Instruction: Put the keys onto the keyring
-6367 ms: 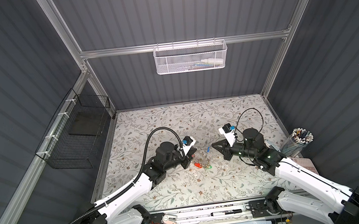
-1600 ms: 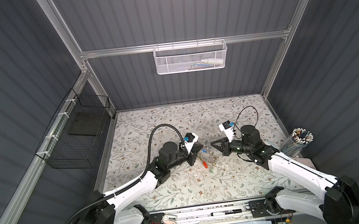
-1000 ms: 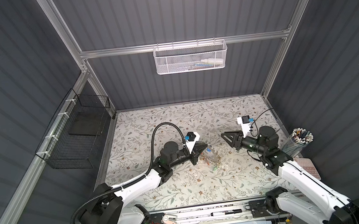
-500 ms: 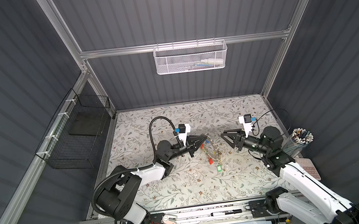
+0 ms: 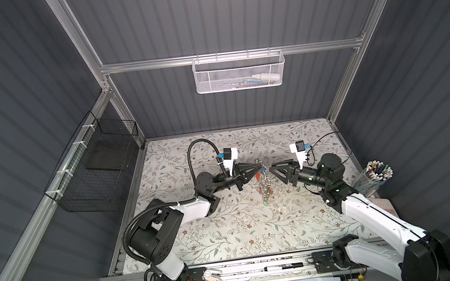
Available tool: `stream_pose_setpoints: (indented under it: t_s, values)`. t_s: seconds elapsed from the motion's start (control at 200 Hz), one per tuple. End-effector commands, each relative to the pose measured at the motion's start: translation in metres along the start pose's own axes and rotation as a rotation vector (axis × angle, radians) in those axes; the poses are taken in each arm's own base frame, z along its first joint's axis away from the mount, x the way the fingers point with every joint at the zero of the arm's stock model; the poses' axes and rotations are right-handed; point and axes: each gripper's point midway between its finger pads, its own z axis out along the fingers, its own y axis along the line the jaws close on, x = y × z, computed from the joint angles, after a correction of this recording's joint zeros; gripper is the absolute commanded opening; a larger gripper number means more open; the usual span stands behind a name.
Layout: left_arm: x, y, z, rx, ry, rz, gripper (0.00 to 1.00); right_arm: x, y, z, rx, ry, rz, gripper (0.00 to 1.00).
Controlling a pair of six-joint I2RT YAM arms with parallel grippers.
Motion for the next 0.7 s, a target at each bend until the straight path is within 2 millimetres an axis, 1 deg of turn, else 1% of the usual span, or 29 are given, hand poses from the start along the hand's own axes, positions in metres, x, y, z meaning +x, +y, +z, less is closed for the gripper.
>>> stream_pose_setpoints:
  t_s: [0.0, 0.075, 0.11, 0.17, 0.35, 0.395, 0.525, 0.58, 0.675, 0.695]
  values:
    - [-0.0193, -0.0099, 0.0067, 0.058, -0.050, 0.054, 0.00, -0.0193, 0.0266, -0.0013, -0.088, -0.037, -0.070, 0.52]
    - [-0.0185, -0.0077, 0.0089, 0.061, -0.047, 0.044, 0.00, -0.0198, 0.0333, -0.0017, -0.113, -0.033, -0.077, 0.50]
    - [-0.0190, -0.0073, 0.0099, 0.063, -0.048, 0.042, 0.00, -0.0186, 0.0348, -0.0015, -0.121, -0.032, -0.079, 0.50]
    - [-0.0197, -0.0062, 0.0109, 0.063, -0.050, 0.042, 0.00, -0.0171, 0.0364, -0.0003, -0.130, -0.026, -0.085, 0.48]
    - [-0.0203, -0.0043, 0.0122, 0.061, -0.052, 0.036, 0.00, -0.0153, 0.0337, 0.0055, -0.141, -0.008, -0.077, 0.28]
    - [-0.0205, -0.0046, 0.0121, 0.061, -0.053, 0.035, 0.00, -0.0160, 0.0335, 0.0060, -0.143, -0.011, -0.079, 0.21]
    - [-0.0226, -0.0058, 0.0119, 0.058, -0.050, 0.042, 0.00, -0.0169, 0.0324, 0.0060, -0.138, -0.017, -0.083, 0.10]
    - [-0.0236, -0.0062, 0.0126, 0.057, -0.048, 0.046, 0.00, -0.0166, 0.0318, 0.0062, -0.135, -0.018, -0.084, 0.08]
    - [-0.0251, -0.0075, 0.0135, 0.063, -0.048, 0.049, 0.00, -0.0164, 0.0309, 0.0066, -0.133, -0.018, -0.083, 0.00]
    - [-0.0250, -0.0076, 0.0136, 0.064, -0.048, 0.049, 0.00, -0.0163, 0.0307, 0.0068, -0.133, -0.018, -0.085, 0.00]
